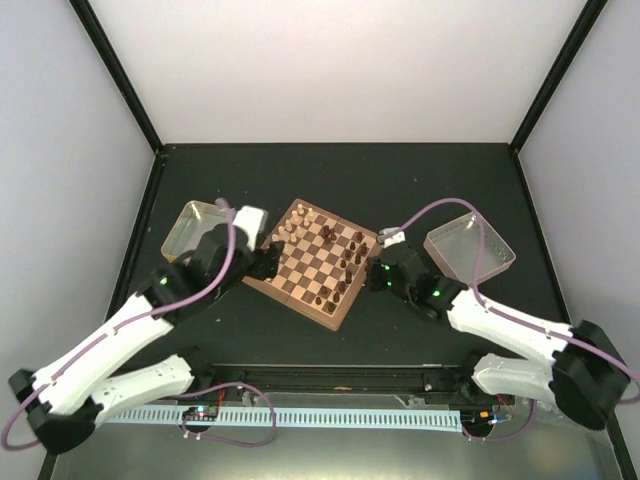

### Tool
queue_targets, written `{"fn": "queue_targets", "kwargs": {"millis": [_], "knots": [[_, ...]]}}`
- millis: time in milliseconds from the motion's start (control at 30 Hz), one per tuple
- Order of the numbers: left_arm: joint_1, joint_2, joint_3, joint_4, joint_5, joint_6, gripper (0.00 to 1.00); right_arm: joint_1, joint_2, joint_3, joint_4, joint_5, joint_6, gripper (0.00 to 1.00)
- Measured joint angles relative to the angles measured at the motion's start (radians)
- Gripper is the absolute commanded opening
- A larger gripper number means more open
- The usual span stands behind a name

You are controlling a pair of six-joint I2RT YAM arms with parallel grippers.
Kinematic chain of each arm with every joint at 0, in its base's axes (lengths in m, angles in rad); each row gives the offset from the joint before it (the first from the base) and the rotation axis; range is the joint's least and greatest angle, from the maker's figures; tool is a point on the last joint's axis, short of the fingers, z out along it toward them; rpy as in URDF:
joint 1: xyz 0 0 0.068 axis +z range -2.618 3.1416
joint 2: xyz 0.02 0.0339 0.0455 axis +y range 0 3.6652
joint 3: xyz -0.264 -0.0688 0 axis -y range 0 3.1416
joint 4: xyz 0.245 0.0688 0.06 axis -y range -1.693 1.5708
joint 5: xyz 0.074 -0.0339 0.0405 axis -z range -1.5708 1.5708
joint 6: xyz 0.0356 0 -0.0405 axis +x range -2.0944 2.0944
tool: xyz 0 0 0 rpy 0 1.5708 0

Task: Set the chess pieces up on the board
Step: Place the chess piece on the chessboard.

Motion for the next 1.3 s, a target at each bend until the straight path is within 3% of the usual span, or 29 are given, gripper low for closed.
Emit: {"fn": "queue_targets", "kwargs": {"millis": [167, 300, 833, 1300], "knots": [[0.009, -0.226, -0.137, 0.076, -0.082, 0.012, 0.81, 0.044, 0.147, 0.016, 0.113, 0.026, -0.074, 0.03], [0.010, -0.297, -0.156, 0.134, -0.125, 0.025, 0.82, 0.046, 0.243, 0.049, 0.163, 0.037, -0.111, 0.03], [0.026, -0.271, -0.171, 0.181, -0.157, 0.043, 0.82, 0.049, 0.390, 0.089, 0.245, 0.042, -0.133, 0.04], [0.048, -0.251, -0.171, 0.187, -0.147, 0.050, 0.82, 0.050, 0.414, 0.093, 0.221, 0.042, -0.143, 0.21]]}}
